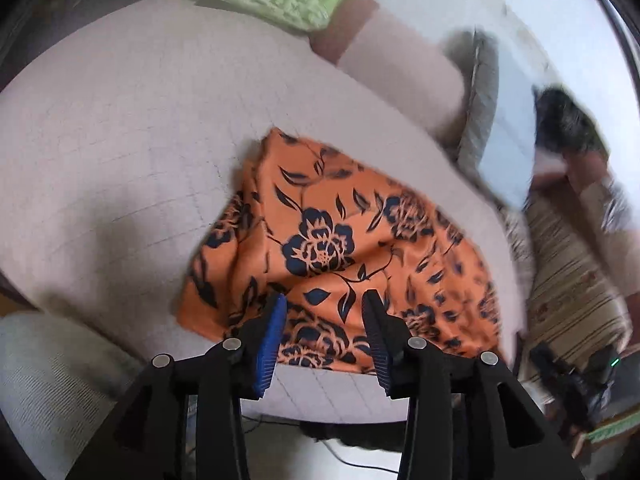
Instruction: Fold small clothes
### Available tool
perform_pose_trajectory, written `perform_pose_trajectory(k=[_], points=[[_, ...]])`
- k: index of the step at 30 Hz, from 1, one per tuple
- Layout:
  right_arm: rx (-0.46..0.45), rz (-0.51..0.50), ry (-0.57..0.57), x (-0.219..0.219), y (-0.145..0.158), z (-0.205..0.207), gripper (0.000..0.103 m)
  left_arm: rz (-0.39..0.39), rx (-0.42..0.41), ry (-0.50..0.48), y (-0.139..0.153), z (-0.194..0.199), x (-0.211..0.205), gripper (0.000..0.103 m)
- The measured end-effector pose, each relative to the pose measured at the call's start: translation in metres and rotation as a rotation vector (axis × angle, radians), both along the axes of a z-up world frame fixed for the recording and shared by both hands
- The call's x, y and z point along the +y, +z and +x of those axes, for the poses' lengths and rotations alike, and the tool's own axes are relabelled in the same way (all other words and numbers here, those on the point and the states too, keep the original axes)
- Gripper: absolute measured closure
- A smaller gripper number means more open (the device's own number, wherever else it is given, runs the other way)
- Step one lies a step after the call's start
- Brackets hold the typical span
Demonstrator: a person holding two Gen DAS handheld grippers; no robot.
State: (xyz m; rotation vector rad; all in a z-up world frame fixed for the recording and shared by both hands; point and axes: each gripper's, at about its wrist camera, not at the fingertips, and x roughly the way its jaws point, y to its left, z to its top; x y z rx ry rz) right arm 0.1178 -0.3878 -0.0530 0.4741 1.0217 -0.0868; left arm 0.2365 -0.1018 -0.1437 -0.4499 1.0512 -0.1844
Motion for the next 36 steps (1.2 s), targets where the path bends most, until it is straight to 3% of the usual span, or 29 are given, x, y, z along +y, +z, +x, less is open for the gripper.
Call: perform_pose_trajectory(k=[2, 6, 7, 8, 10, 16, 21, 24, 26, 28, 32, 36], points=[[0.066, -0.037, 0.033, 0.014, -0.016, 0.008, 0.058, 0.121, 0.045, -0.027, -0.015, 0.011, -0.021, 0.064], [0.276, -0.255, 0.001, 0.019, -0.071, 0.015, 0.064, 0.286, 0.113, -0.016, -0.048, 0.017, -0.032, 0.061], [0.324, -0.262, -0.031, 0.012, -0.081, 0.013, 0.058, 0.297, 0.152, -0.002, -0.055, 0.02, -0.028, 0.061], [0.351, -0.2, -0.063, 0.003, -0.088, 0.012, 0.061, 0.27, 0.154, 0.007, -0.055, 0.021, -0.024, 0.061], [0.316, -0.142, -0.09, -0.005, -0.082, 0.012, 0.06, 0.245, 0.15, 0.018, -0.053, 0.022, -0.02, 0.061], [0.296, -0.203, -0.074, 0.004, -0.077, 0.011, 0.059, 0.245, 0.1, 0.029, -0.041, 0.019, -0.022, 0.061], [0.081, -0.174, -0.03, 0.017, -0.036, 0.001, 0.056, 0.161, -0.027, 0.09, -0.014, 0.004, -0.008, 0.053], [0.009, -0.146, 0.011, 0.029, -0.022, 0.002, 0.043, 0.156, -0.047, 0.084, -0.011, -0.003, -0.011, 0.053], [-0.002, -0.125, 0.052, 0.04, -0.022, 0.006, 0.033, 0.2, -0.044, 0.076, -0.013, -0.004, -0.018, 0.053], [0.028, -0.121, 0.077, 0.046, -0.027, 0.015, 0.033, 0.217, -0.035, 0.068, -0.015, -0.004, -0.022, 0.053], [0.073, -0.052, 0.056, 0.029, -0.025, 0.041, 0.033, 0.119, 0.001, 0.075, -0.012, 0.012, -0.007, 0.053], [0.087, -0.077, 0.065, 0.006, -0.021, 0.089, 0.033, 0.191, 0.041, 0.059, -0.001, 0.06, 0.008, 0.048]])
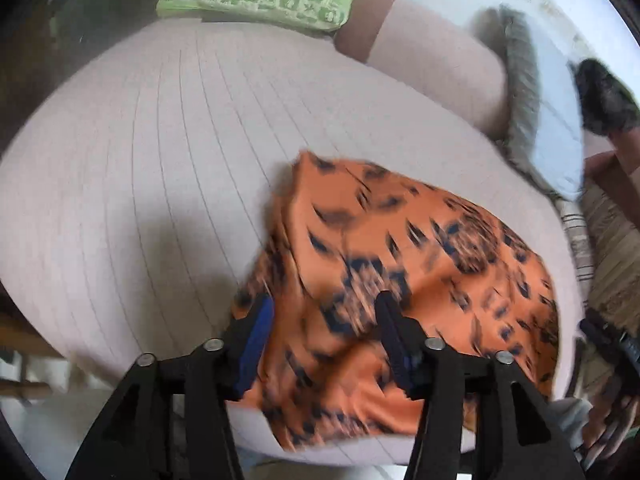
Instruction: Fold small clothes
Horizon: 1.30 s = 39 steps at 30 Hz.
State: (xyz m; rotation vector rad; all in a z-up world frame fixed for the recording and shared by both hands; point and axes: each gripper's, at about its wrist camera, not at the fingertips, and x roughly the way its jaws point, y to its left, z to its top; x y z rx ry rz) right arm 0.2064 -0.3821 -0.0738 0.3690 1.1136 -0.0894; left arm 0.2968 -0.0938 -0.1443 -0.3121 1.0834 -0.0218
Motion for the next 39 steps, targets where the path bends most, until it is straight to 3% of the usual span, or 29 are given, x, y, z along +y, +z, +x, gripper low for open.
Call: perform_pose_trajectory(k=[3, 5, 7, 12, 15, 16, 17, 18, 19, 20, 22, 27, 28, 30, 33, 35, 37, 39], points=[[0.015, 0.082, -0.03, -0.028, -0.007, 0.034, 0.033, -0.059, 0.036, -0.002, 0.0, 0.047, 0.019, 0.048], [0.009, 0.121, -0.07, -0.047, -0.014, 0.054, 0.034, -0.033, 0.057, -0.002, -0.003, 0.079, 0.026, 0.048], [0.032, 0.141, -0.101, -0.064, -0.028, 0.069, 0.039, -0.054, 0.066, -0.023, -0.011, 0.108, 0.029, 0.048], [0.136, 0.116, -0.131, -0.076, -0.065, 0.073, 0.043, -0.209, 0.14, -0.025, -0.048, 0.135, 0.035, 0.055], [0.19, 0.12, -0.131, -0.077, -0.082, 0.077, 0.048, -0.188, 0.145, -0.063, -0.054, 0.142, 0.029, 0.057], [0.2, 0.136, -0.119, -0.075, -0.086, 0.081, 0.057, -0.176, 0.147, -0.068, -0.056, 0.144, 0.028, 0.058], [0.213, 0.143, -0.101, -0.071, -0.09, 0.085, 0.073, -0.184, 0.153, -0.07, -0.059, 0.145, 0.027, 0.068], [0.224, 0.134, -0.086, -0.066, -0.092, 0.086, 0.08, -0.198, 0.162, -0.072, -0.061, 0.146, 0.028, 0.082], [0.231, 0.116, -0.074, -0.063, -0.093, 0.086, 0.091, -0.207, 0.168, -0.072, -0.062, 0.146, 0.029, 0.087], [0.231, 0.095, -0.061, -0.059, -0.091, 0.086, 0.094, -0.208, 0.157, -0.064, -0.06, 0.146, 0.032, 0.093], [0.19, 0.057, -0.06, -0.056, -0.078, 0.083, 0.096, -0.199, 0.109, -0.057, -0.049, 0.141, 0.034, 0.097], [0.023, 0.029, -0.123, -0.071, -0.034, 0.071, 0.097, -0.225, -0.106, -0.017, -0.008, 0.127, 0.046, 0.098], [0.016, 0.011, -0.133, -0.074, -0.033, 0.071, 0.097, -0.238, -0.106, -0.017, -0.009, 0.127, 0.048, 0.098], [0.035, -0.034, -0.129, -0.071, -0.038, 0.074, 0.097, -0.184, -0.067, -0.012, -0.023, 0.136, 0.046, 0.097], [0.138, -0.103, -0.113, -0.066, -0.062, 0.083, 0.097, -0.143, 0.052, -0.001, -0.052, 0.147, 0.041, 0.095], [0.188, -0.123, -0.113, -0.06, -0.078, 0.088, 0.093, -0.13, 0.069, 0.013, -0.057, 0.151, 0.043, 0.091], [0.15, -0.105, -0.109, -0.059, -0.069, 0.087, 0.085, -0.152, 0.052, 0.018, -0.051, 0.15, 0.045, 0.085], [0.073, -0.089, -0.104, -0.057, -0.047, 0.077, 0.065, -0.123, 0.013, 0.033, -0.038, 0.141, 0.048, 0.076]])
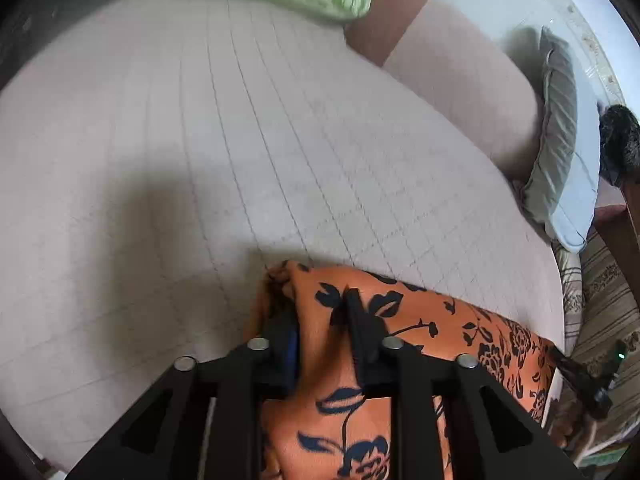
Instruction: Fold small clothes
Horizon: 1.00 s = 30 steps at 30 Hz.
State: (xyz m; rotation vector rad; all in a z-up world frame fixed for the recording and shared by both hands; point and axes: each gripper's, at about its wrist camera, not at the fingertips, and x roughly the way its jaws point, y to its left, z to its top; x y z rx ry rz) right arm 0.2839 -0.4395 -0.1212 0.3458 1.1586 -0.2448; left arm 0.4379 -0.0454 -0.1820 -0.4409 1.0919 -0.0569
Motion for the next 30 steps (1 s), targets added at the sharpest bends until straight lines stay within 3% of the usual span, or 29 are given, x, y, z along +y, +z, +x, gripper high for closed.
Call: perform_pose_trajectory(k=[1, 2, 3, 4, 9, 10, 12, 13, 14, 16, 19, 21, 24, 27, 28, 29, 30], points=[[-0.024, 0.012, 0.0, -0.001, 0.007, -0.006, 0.047, 0.045, -0.022, 0.017, 0.008, -0.009, 0.002, 0.073], [-0.051, 0.028, 0.003, 0.0, 0.016, -0.016, 0.04, 0.082, -0.036, 0.022, 0.016, -0.027, 0.004, 0.066], [-0.057, 0.037, 0.007, 0.002, 0.022, -0.023, 0.04, 0.103, -0.042, 0.02, 0.022, -0.036, 0.004, 0.055], [-0.058, 0.052, 0.019, 0.004, 0.026, -0.032, 0.04, 0.111, -0.043, 0.013, 0.025, -0.046, 0.003, 0.052], [-0.024, 0.188, -0.022, 0.0, 0.012, -0.067, 0.042, 0.109, 0.019, -0.041, 0.01, -0.088, -0.006, 0.054], [0.005, 0.19, -0.039, 0.002, 0.004, -0.07, 0.044, 0.096, 0.045, -0.043, 0.005, -0.087, -0.007, 0.055], [0.058, 0.173, -0.044, 0.004, -0.006, -0.071, 0.053, 0.093, 0.081, -0.039, -0.008, -0.081, -0.005, 0.074], [0.087, 0.166, -0.038, 0.006, -0.013, -0.069, 0.067, 0.087, 0.093, -0.028, -0.012, -0.079, -0.002, 0.077], [0.093, 0.167, -0.043, 0.005, -0.015, -0.068, 0.098, 0.064, 0.1, -0.02, -0.016, -0.076, 0.002, 0.09], [0.068, 0.161, -0.059, 0.002, -0.009, -0.071, 0.098, 0.009, 0.074, -0.005, -0.01, -0.079, 0.009, 0.096], [-0.005, 0.162, -0.073, -0.004, 0.009, -0.08, 0.098, 0.028, 0.034, 0.01, -0.006, -0.082, 0.013, 0.096], [0.035, 0.146, -0.082, -0.006, 0.0, -0.078, 0.098, 0.059, 0.089, 0.02, -0.022, -0.078, 0.014, 0.096], [0.119, 0.052, -0.048, 0.003, -0.018, -0.069, 0.098, 0.068, 0.12, 0.026, -0.032, -0.07, 0.01, 0.094], [0.109, 0.007, -0.011, 0.012, -0.009, -0.065, 0.09, 0.05, 0.103, 0.032, -0.021, -0.077, 0.012, 0.087], [0.094, -0.003, -0.01, 0.014, -0.003, -0.068, 0.085, 0.052, 0.109, 0.031, -0.017, -0.082, 0.012, 0.083], [0.076, 0.002, -0.012, 0.015, 0.003, -0.073, 0.07, 0.066, 0.12, 0.029, -0.014, -0.089, 0.012, 0.074], [0.048, 0.019, -0.015, 0.018, 0.01, -0.078, 0.062, 0.074, 0.112, 0.026, -0.008, -0.099, 0.013, 0.067]])
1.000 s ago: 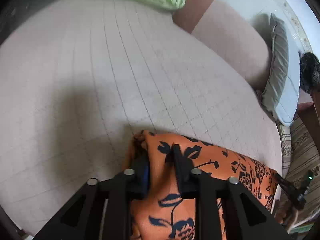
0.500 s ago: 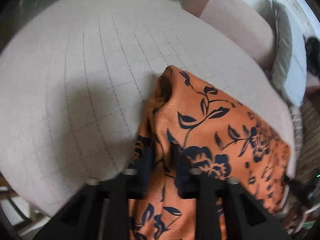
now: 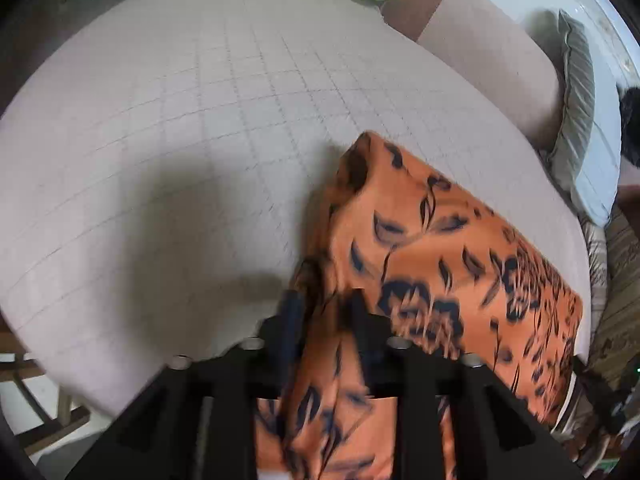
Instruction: Fold small clothes
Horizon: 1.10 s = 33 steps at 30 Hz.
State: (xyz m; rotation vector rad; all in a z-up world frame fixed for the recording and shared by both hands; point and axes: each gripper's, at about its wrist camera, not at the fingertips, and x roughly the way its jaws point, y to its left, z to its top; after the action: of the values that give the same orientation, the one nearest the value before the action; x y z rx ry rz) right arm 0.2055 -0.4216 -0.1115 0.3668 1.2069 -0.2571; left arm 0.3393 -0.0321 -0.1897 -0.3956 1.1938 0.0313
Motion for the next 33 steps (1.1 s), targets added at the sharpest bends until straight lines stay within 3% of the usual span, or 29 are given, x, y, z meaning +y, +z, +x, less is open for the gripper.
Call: perform_pose_trajectory(k=[1, 2, 5, 8, 10, 11, 12, 14, 17, 19, 22, 25, 27, 28, 29, 30, 31, 33], points=[[-0.033, 0.02, -0.005, 0.003, 0.006, -0.008, 0.049, 0.004, -0.005, -0.003, 0.005, -0.007, 0.0, 0.064], [-0.063, 0.047, -0.006, 0.004, 0.012, -0.016, 0.043, 0.013, -0.004, -0.011, 0.008, -0.014, -0.003, 0.061], [-0.095, 0.09, -0.005, 0.01, 0.02, -0.04, 0.043, -0.008, -0.003, -0.042, 0.011, -0.036, -0.008, 0.061], [-0.051, 0.089, 0.004, 0.013, 0.012, -0.047, 0.044, -0.003, 0.007, -0.06, 0.01, -0.039, -0.015, 0.062], [0.005, 0.062, 0.016, 0.013, 0.003, -0.044, 0.052, 0.035, 0.012, -0.068, 0.007, -0.035, -0.021, 0.063], [0.042, 0.038, 0.01, 0.015, -0.003, -0.043, 0.066, 0.047, 0.018, -0.071, 0.004, -0.033, -0.021, 0.071], [0.073, 0.02, 0.002, 0.012, -0.007, -0.043, 0.074, 0.063, 0.026, -0.069, 0.0, -0.031, -0.022, 0.086], [0.088, 0.018, -0.014, 0.012, -0.008, -0.046, 0.098, 0.072, -0.005, -0.044, 0.002, -0.032, -0.019, 0.095], [0.061, -0.031, -0.008, 0.015, 0.003, -0.05, 0.098, 0.111, -0.018, -0.039, 0.003, -0.036, -0.021, 0.096], [0.107, -0.059, 0.004, 0.016, -0.008, -0.046, 0.098, 0.14, 0.036, -0.032, -0.01, -0.029, -0.022, 0.095], [0.147, -0.09, 0.005, 0.017, -0.017, -0.04, 0.098, 0.143, 0.047, -0.018, -0.011, -0.026, -0.021, 0.094], [0.11, -0.076, 0.01, 0.017, -0.01, -0.043, 0.091, 0.051, 0.036, 0.007, -0.006, -0.03, -0.011, 0.09], [0.013, -0.057, 0.022, 0.018, 0.01, -0.051, 0.089, -0.055, -0.015, 0.044, 0.005, -0.038, 0.005, 0.089], [-0.062, -0.036, 0.04, 0.021, 0.025, -0.055, 0.079, -0.077, -0.042, 0.069, 0.01, -0.041, 0.012, 0.087], [-0.109, -0.026, 0.052, 0.024, 0.034, -0.058, 0.065, -0.08, -0.076, 0.107, 0.017, -0.047, 0.02, 0.079], [-0.167, -0.017, 0.071, 0.03, 0.045, -0.061, 0.057, -0.077, -0.092, 0.13, 0.02, -0.049, 0.025, 0.067], [-0.196, -0.011, 0.086, 0.036, 0.051, -0.062, 0.045, -0.075, -0.1, 0.152, 0.02, -0.052, 0.029, 0.062], [-0.244, 0.043, 0.142, 0.055, 0.06, -0.06, 0.039, -0.09, -0.092, 0.171, 0.018, -0.054, 0.033, 0.056]])
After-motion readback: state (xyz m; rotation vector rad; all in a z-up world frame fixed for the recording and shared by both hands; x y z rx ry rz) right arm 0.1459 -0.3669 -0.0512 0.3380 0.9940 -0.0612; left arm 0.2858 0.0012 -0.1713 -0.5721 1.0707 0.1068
